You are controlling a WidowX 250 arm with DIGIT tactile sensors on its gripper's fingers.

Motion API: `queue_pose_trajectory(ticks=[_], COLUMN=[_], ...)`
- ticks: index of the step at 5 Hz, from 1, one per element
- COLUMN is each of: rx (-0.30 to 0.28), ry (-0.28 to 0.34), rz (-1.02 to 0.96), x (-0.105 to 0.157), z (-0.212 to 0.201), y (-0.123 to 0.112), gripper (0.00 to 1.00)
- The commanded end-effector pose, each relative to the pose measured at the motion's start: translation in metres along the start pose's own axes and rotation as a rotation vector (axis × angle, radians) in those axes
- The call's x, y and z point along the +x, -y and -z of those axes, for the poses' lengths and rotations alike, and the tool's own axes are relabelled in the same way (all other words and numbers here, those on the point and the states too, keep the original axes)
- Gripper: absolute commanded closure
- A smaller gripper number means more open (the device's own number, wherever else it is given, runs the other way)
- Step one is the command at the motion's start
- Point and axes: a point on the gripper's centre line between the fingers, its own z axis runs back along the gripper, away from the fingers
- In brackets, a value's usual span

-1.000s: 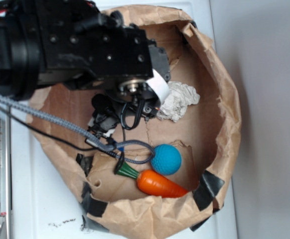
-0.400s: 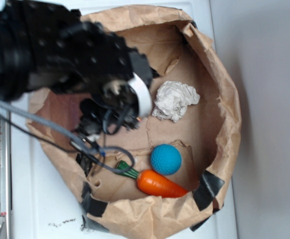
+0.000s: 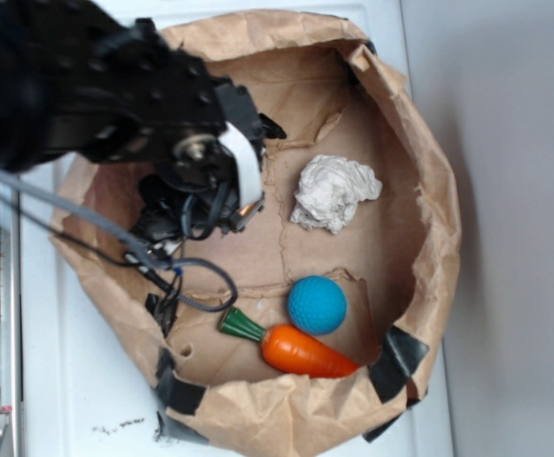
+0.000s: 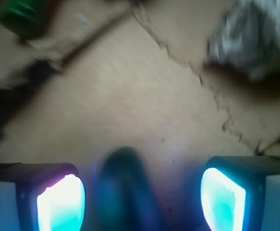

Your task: Grab the plastic pickle.

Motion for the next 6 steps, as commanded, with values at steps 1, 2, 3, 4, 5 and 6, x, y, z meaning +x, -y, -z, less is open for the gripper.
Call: queue_pose_trajectory(ticks=[1, 2, 3, 4, 5, 6], rx=[0.089, 0.117, 0.121, 0.114, 0.099, 0.037], ry=[0.032, 0.06, 0.097, 0.114, 0.141, 0.212], rz=[-0.087, -0.091, -0.093, -0.102, -0.159, -0.277], x=[0.026, 0.026, 0.025, 0.025, 0.026, 0.018], z=[-0.012, -0.017, -0.028, -0.038, -0.057, -0.079], y=[-0.026, -0.027, -0.024, -0.021, -0.022, -0.026], gripper=[1.0, 1.0, 1.0, 1.0, 1.0, 0.0])
